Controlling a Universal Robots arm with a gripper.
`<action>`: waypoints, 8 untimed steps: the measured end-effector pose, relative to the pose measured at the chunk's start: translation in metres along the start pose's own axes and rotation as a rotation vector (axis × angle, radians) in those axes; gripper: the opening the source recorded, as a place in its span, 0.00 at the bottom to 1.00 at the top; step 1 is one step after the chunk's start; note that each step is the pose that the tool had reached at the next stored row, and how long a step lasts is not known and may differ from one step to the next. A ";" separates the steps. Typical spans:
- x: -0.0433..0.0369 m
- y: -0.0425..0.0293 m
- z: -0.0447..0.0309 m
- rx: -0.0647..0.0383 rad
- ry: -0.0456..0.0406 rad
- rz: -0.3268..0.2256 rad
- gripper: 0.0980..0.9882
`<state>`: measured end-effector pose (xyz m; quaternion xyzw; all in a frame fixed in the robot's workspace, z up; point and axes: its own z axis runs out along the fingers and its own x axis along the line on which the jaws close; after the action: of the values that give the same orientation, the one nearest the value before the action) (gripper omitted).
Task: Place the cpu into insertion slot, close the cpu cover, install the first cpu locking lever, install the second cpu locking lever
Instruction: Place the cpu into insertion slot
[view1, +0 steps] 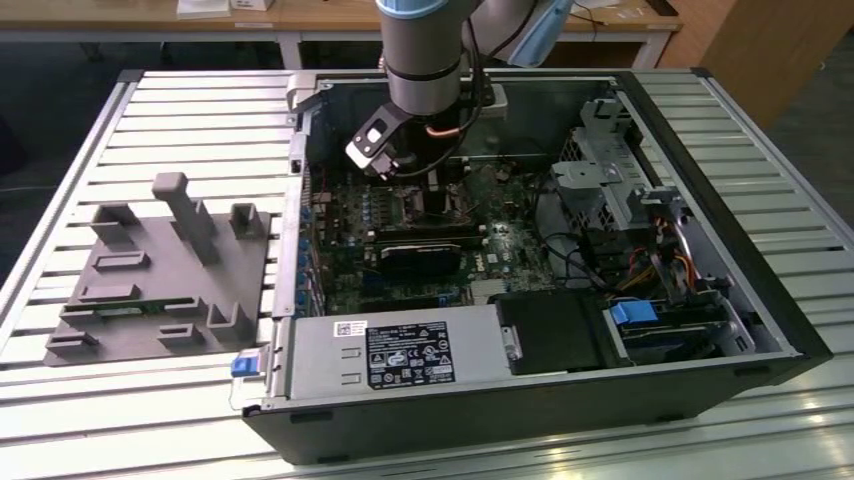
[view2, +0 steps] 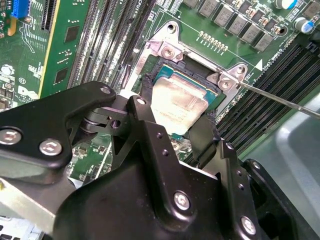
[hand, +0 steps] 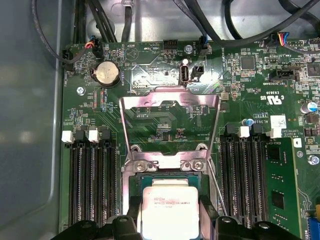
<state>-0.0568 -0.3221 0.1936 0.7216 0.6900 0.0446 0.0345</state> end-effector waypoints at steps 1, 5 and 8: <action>0.0000 0.0000 0.0000 0.000 -0.0001 0.000 0.51; 0.0000 0.0000 0.0000 0.000 0.0000 0.000 0.58; 0.0000 0.0000 0.0001 0.000 0.0000 0.000 0.58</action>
<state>-0.0568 -0.3221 0.1936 0.7216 0.6900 0.0446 0.0345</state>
